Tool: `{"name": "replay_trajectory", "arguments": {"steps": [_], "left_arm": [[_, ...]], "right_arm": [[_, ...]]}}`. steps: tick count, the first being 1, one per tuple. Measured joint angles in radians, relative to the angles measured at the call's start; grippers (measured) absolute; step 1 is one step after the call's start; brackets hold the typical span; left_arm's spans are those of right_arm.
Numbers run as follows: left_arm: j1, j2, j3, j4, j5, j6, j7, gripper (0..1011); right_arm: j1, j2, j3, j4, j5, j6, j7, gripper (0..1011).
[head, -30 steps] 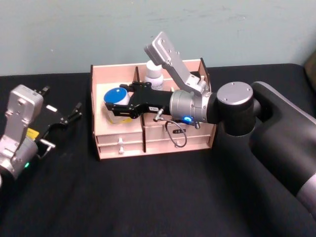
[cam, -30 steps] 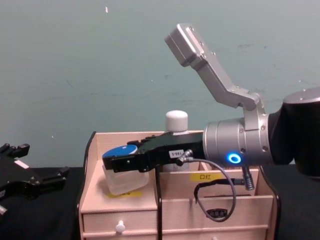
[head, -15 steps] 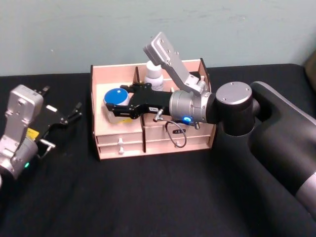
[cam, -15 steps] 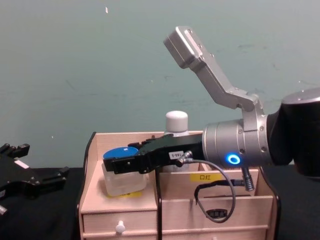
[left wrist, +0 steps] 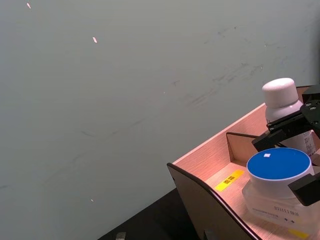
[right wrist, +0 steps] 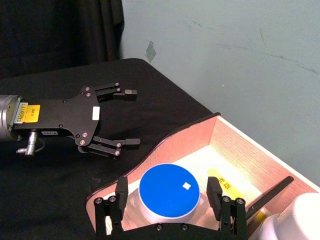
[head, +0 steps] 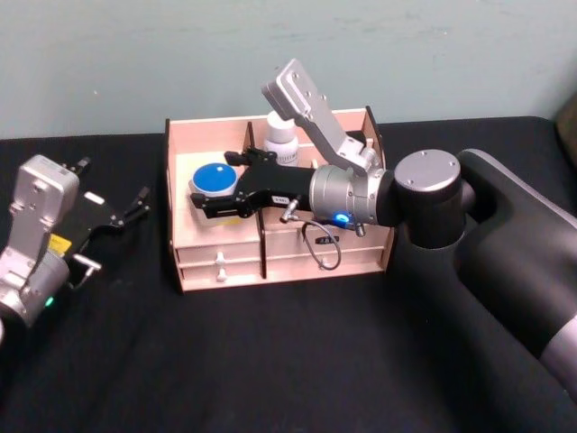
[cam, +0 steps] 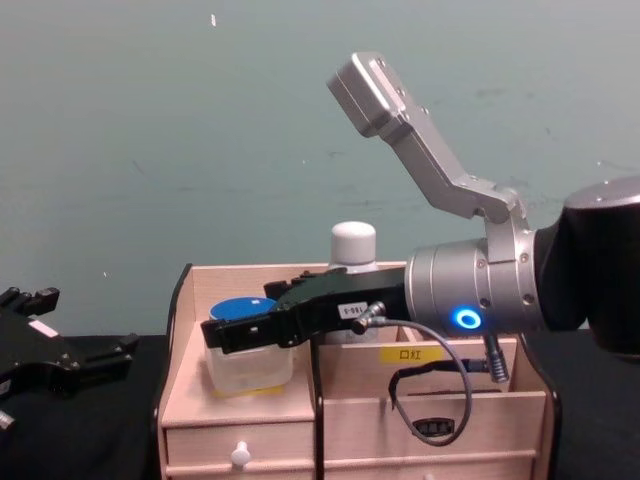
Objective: Pick up the facial cleanser and watermelon frost from the table and place them into the tiered storage box.
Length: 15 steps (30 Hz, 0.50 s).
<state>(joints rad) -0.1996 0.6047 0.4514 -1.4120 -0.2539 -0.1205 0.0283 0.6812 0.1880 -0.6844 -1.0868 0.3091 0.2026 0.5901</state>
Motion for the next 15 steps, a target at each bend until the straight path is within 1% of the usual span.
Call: {"name": "replay_trajectory", "arguments": {"steps": [5,9,14,15], "left_arm": [[0.0,0.0,0.0,0.0,0.0,0.0,0.0,1010],[0.0,0.0,0.0,0.0,0.0,0.0,0.0,1010],[0.0,0.0,0.0,0.0,0.0,0.0,0.0,1009],[0.0,0.0,0.0,0.0,0.0,0.0,0.0,1010]], "right_arm": [[-0.003,0.001,0.001,-0.004,0.0,-0.002,0.001,1002],[-0.012,0.008,0.007,-0.025,0.0,-0.003,-0.001,1002],[-0.036,0.03,0.016,-0.094,0.0,-0.002,-0.011,1002],[-0.045,0.038,0.019,-0.121,0.0,-0.001,-0.014,1002]]}}
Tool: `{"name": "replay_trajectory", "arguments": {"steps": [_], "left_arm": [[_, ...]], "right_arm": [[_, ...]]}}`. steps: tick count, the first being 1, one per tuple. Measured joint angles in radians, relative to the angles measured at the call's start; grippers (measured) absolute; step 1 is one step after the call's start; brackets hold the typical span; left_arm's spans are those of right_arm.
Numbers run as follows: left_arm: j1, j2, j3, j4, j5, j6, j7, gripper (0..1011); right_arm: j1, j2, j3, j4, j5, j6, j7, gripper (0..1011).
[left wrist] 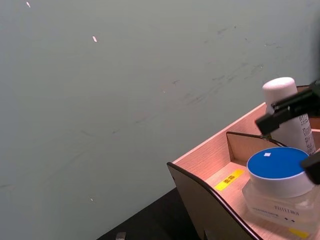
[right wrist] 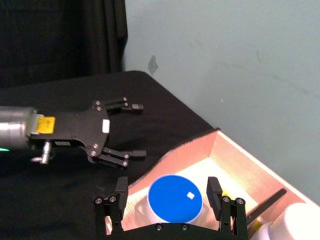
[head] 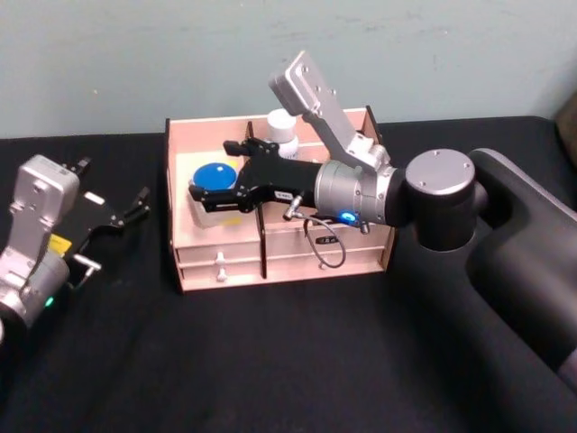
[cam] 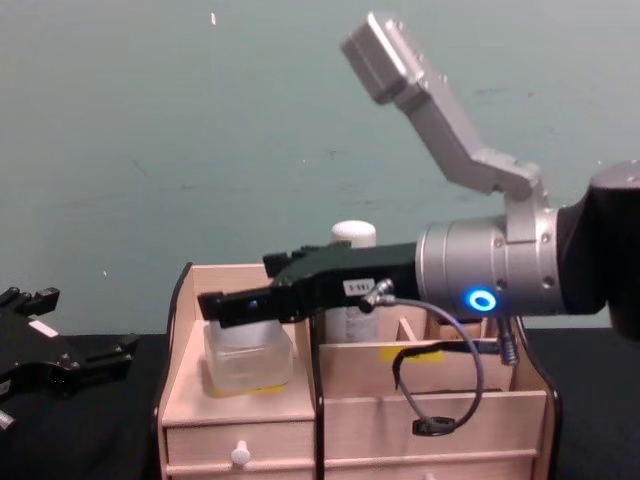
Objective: Pick up the facial cleanser and watermelon frost from the table and place them into the tiered storage box.
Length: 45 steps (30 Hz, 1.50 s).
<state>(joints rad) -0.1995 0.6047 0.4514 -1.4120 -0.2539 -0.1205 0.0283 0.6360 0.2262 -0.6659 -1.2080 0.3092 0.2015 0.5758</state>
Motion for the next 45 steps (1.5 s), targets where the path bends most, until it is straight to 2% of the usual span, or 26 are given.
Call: {"name": "replay_trajectory", "arguments": {"steps": [1,11,16,19,25,29,37,41,45], "left_arm": [[0.0,0.0,0.0,0.0,0.0,0.0,0.0,1010],[0.0,0.0,0.0,0.0,0.0,0.0,0.0,1009],[0.0,0.0,0.0,0.0,0.0,0.0,0.0,1010],[0.0,0.0,0.0,0.0,0.0,0.0,0.0,1009],[0.0,0.0,0.0,0.0,0.0,0.0,0.0,1010],[0.0,0.0,0.0,0.0,0.0,0.0,0.0,1009],[0.0,0.0,0.0,0.0,0.0,0.0,0.0,1010],[0.0,0.0,0.0,0.0,0.0,0.0,0.0,1010],[0.0,0.0,0.0,0.0,0.0,0.0,0.0,1010]], "right_arm": [[0.0,0.0,0.0,0.0,0.0,0.0,0.0,1002],[-0.084,0.073,0.028,-0.211,0.005,0.015,-0.042,1002],[-0.145,0.121,0.058,-0.325,0.005,0.016,-0.085,1002],[-0.177,0.141,0.078,-0.369,0.002,0.01,-0.111,1002],[-0.285,0.187,0.15,-0.473,-0.032,-0.033,-0.212,1002],[-0.383,0.208,0.224,-0.534,-0.058,-0.084,-0.306,1002],[-0.511,0.215,0.347,-0.571,-0.083,-0.163,-0.43,1002],[-0.541,0.21,0.389,-0.553,-0.088,-0.191,-0.458,1002],[-0.553,0.198,0.415,-0.518,-0.09,-0.214,-0.47,1002]]}}
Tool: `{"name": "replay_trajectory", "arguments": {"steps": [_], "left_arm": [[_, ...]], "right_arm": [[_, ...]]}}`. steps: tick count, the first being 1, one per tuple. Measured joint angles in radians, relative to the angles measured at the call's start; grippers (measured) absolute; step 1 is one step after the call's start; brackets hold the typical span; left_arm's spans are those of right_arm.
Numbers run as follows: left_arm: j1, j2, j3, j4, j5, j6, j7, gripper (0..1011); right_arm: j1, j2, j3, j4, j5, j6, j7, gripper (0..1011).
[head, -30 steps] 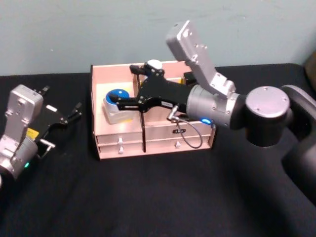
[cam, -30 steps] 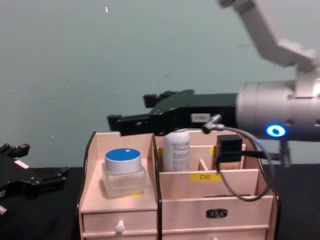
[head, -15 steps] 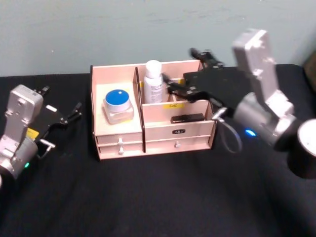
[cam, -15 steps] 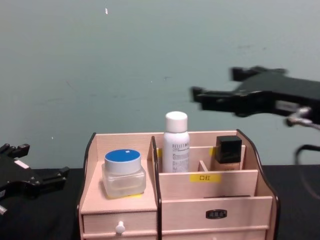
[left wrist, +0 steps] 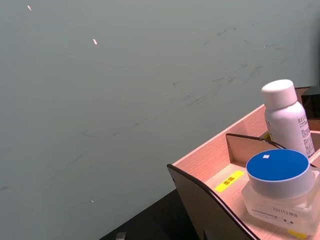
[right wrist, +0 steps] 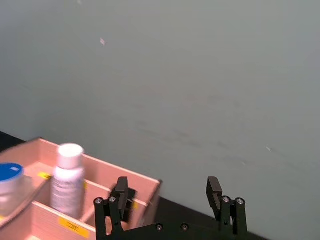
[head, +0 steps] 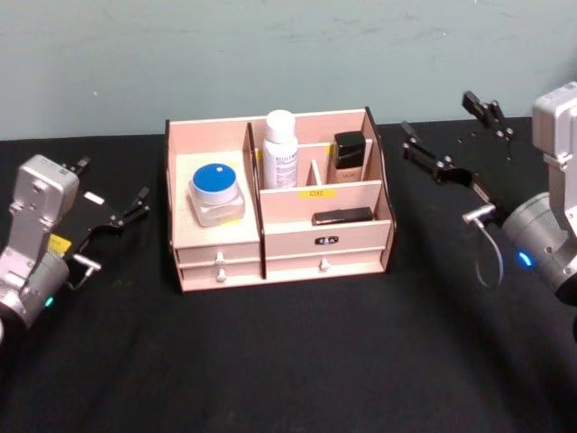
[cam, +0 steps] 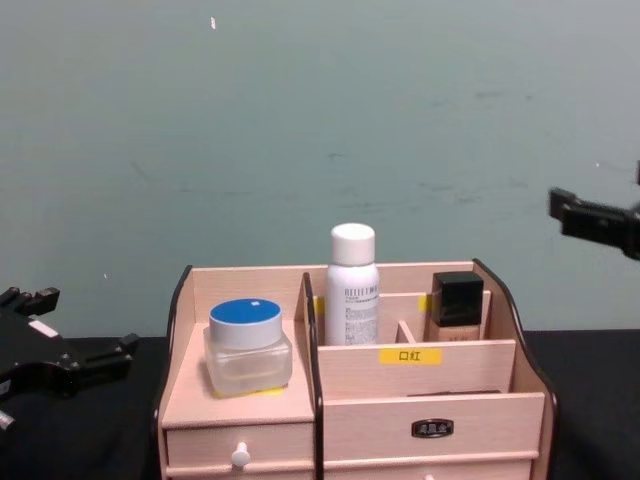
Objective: Pick up the facial cleanser and watermelon frost from the table and place them into the tiered storage box.
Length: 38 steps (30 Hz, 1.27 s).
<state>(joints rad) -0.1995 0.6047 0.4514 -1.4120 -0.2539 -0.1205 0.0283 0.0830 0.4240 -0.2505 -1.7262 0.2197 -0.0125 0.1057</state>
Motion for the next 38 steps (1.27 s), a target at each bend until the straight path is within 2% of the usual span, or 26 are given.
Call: {"name": "replay_trajectory", "arguments": {"steps": [9,17,38], "left_arm": [[0.0,0.0,0.0,0.0,0.0,0.0,0.0,1010],[0.0,0.0,0.0,0.0,0.0,0.0,0.0,1010],[0.0,0.0,0.0,0.0,0.0,0.0,0.0,1010]], "right_arm": [[0.013,-0.027,0.047,0.121,-0.006,-0.013,-0.005,1002],[0.028,-0.047,0.06,0.188,-0.006,-0.022,0.023,1002],[0.026,-0.042,0.057,0.174,-0.005,-0.02,0.018,1002]]}}
